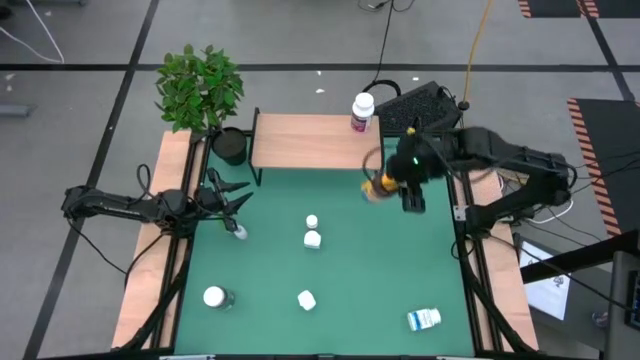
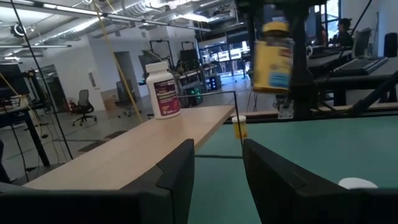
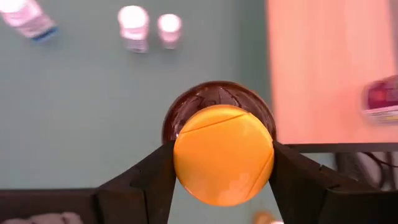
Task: Pick and place medicine bottles onto shelf by color
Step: Put the yellow pill bottle on the shelf
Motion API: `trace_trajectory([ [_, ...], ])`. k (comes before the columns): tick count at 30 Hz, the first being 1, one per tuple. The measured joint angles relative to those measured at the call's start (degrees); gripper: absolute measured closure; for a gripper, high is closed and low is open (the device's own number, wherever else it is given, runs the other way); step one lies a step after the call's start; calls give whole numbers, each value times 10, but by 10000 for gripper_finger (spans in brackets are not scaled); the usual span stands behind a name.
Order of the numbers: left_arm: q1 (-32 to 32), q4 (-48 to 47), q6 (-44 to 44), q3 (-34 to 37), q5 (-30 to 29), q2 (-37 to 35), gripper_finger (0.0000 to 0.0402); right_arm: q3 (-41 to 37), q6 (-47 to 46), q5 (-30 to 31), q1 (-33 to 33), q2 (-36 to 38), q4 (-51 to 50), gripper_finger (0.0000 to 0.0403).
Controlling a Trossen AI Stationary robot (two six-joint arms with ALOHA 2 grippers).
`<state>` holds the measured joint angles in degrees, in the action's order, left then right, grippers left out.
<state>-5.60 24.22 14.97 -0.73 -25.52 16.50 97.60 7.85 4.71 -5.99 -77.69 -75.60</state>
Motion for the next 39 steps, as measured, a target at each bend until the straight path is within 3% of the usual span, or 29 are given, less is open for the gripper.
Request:
trace_trajectory([
  [12,0,-1,4,0,0,0,261,156,161,2,-87,-138,-19,195],
  [27,0,-13,2,0,-3,0,261,161,237,28,-191,-167,9,195],
  [39,0,-15,2,0,-6,0,261,161,239,-5,-206,-167,-1,194],
])
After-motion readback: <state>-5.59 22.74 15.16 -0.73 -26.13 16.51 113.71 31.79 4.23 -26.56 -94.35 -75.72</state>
